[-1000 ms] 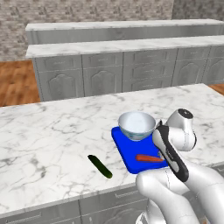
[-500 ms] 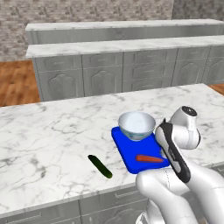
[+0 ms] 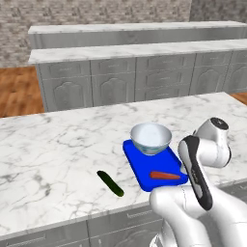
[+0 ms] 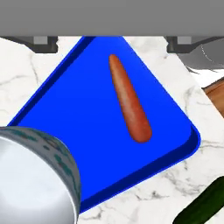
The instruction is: Place the two vegetables and bowl onto the tray for setting up a vegetable dip station.
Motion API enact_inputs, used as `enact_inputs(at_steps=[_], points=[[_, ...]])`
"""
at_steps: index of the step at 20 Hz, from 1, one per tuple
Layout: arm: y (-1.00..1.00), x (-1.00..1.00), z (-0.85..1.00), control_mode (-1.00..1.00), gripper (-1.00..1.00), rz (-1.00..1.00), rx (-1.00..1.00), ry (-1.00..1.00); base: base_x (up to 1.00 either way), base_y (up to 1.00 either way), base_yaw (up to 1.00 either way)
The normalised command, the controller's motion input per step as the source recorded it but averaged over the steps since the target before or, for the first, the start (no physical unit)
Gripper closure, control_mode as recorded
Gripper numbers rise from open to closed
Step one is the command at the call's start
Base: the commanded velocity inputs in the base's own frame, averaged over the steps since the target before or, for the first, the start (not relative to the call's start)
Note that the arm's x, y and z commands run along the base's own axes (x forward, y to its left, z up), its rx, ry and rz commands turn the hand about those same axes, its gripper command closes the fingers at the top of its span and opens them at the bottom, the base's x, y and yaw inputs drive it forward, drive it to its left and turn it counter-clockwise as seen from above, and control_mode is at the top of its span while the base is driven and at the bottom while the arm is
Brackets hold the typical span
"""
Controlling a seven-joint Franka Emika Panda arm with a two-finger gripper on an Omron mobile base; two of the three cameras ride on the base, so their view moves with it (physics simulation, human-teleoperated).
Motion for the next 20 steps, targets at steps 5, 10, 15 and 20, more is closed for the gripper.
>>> enact_inputs(at_steps=[5,10,15,20], points=[[0.0,-0.1,0.06,-1.0,-1.0,-0.4,0.05,0.0,0.0,0.0,0.0],[0.0,-0.08,0.07,-1.0,-1.0,-0.42,0.02,0.01,0.0,0.0,0.0],[0.01,-0.06,0.0,-1.0,-1.0,-0.3,0.0,0.05,0.0,0.0,0.0],[0.0,0.0,0.0,-1.0,-1.0,-0.04,0.0,0.0,0.0,0.0,0.0]])
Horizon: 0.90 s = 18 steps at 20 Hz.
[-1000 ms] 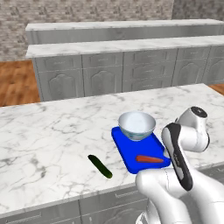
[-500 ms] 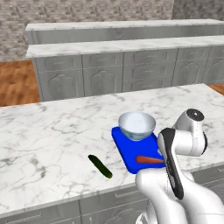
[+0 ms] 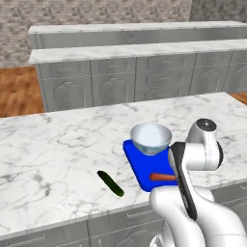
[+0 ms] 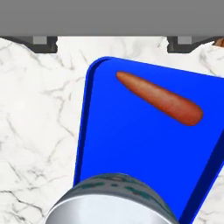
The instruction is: Place the two vegetables and bowl onto the tray for setting up a vegetable dip station.
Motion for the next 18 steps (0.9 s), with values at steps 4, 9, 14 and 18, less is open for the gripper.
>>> enact_inputs(at_steps=[4,9,14,18], points=[[0.24,-0.21,0.0,-1.0,-1.0,-0.07,0.0,0.0,0.0,0.0,0.0],[0.39,-0.21,-0.02,-1.0,-1.0,-0.07,0.0,0.0,0.0,0.0,0.0],[0.42,-0.08,-0.04,-1.0,-1.0,-0.08,0.0,0.0,0.0,0.0,0.0],[0.31,-0.2,-0.13,-1.0,-1.0,-0.07,0.0,0.02,0.0,0.0,0.0]])
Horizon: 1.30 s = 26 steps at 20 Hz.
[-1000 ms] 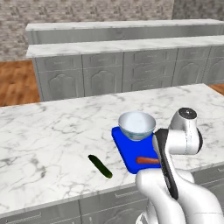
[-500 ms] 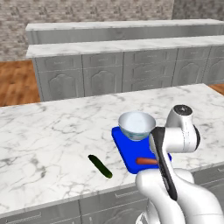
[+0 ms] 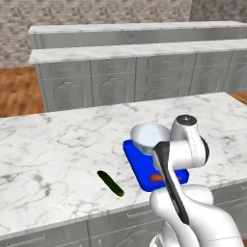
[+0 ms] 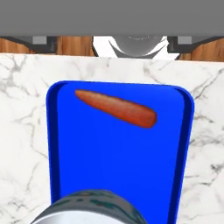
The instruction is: Place the two vegetables and bowl onto the tray for setting up a vegetable dip station.
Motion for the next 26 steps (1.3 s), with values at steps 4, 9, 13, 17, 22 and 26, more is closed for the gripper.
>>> enact_inputs(at_steps=[4,9,13,17,22,26], points=[[0.13,-0.02,-0.04,-1.0,-1.0,-0.02,0.0,-0.01,0.0,0.0,0.0],[0.4,0.0,-0.09,-1.0,-1.0,-0.01,0.0,0.0,0.0,0.0,0.0],[0.72,-0.01,-0.22,-1.0,-1.0,0.03,0.0,0.04,0.0,0.0,0.0],[0.83,-0.02,-0.31,-1.0,-1.0,0.05,-0.01,0.02,0.0,0.0,0.0],[0.84,0.04,-0.17,-1.0,-1.0,0.04,-0.02,0.0,0.0,0.0,0.0],[0.67,0.11,-0.06,-1.0,-1.0,0.04,-0.05,0.0,0.0,0.0,0.0]])
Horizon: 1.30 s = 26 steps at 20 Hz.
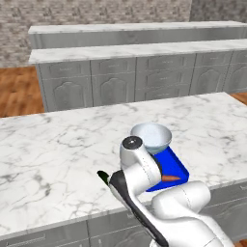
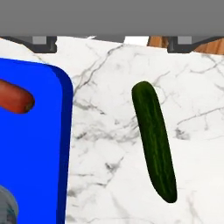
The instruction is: Place the two vegetables and bowl onto the tray for setting up a vegetable dip station.
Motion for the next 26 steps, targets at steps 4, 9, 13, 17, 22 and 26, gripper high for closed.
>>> enact_inputs(at_steps=[4,9,13,17,22,26], points=[[0.56,0.26,-0.07,-1.0,-1.0,0.06,-0.01,0.0,0.0,0.0,0.0],[0.29,0.39,-0.07,-1.0,-1.0,0.05,0.0,0.08,0.0,0.0,0.0],[0.23,0.33,-0.16,-1.0,-1.0,0.01,0.0,0.07,0.0,0.0,0.0],[0.18,0.24,-0.25,-1.0,-1.0,0.0,-0.01,0.04,0.0,0.0,0.0],[0.0,0.15,-0.28,-1.0,-1.0,-0.04,0.0,0.0,0.0,0.0,0.0],[-0.02,0.13,-0.31,-1.0,-1.0,-0.04,0.0,-0.02,0.0,0.0,0.0]])
